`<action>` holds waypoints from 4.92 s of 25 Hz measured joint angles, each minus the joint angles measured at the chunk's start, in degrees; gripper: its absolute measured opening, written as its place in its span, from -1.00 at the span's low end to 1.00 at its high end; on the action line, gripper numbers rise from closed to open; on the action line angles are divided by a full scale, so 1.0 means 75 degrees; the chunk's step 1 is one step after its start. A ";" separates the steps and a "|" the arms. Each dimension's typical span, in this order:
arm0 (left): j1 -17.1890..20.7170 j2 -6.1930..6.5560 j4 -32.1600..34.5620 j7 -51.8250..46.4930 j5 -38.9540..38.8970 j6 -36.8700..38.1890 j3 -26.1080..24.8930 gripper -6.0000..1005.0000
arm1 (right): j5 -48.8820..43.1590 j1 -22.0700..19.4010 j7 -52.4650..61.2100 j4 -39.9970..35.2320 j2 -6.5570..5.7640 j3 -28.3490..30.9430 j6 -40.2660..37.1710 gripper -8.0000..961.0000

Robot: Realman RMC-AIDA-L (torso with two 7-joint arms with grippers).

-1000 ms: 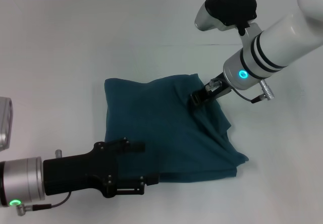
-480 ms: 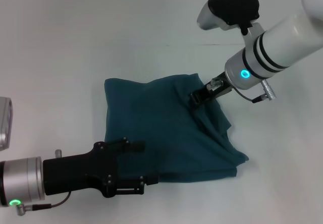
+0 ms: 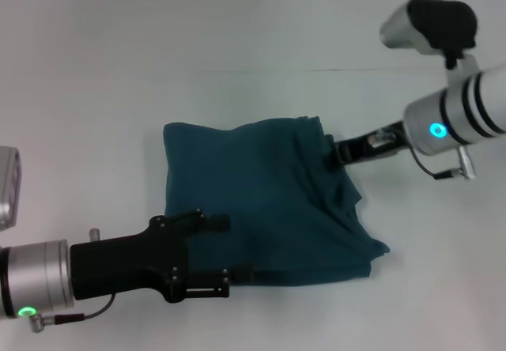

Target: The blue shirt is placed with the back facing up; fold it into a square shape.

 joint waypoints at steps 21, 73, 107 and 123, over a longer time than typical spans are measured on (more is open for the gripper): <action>-0.0195 -0.0025 -0.0018 -0.0028 0.0000 -0.0074 0.0000 0.80 | 0.0022 -0.0396 -0.0705 0.0135 -0.0168 0.1144 0.0379 -0.88; -0.1941 0.0115 -0.0494 -0.5427 -0.0597 -0.6920 0.1472 0.74 | 0.1143 -0.1065 -0.2779 -0.0145 -0.0459 0.2776 -0.0447 0.62; -0.1997 -0.0048 -0.0350 -0.5442 -0.0509 -0.6889 0.1811 -0.55 | 0.1142 -0.1100 -0.2807 -0.0081 -0.0447 0.2776 -0.0330 0.62; -0.2034 -0.0084 -0.0520 -0.5389 -0.1892 -0.6929 0.1788 -0.90 | 0.1142 -0.1139 -0.3015 -0.0060 -0.0435 0.2817 -0.0224 0.62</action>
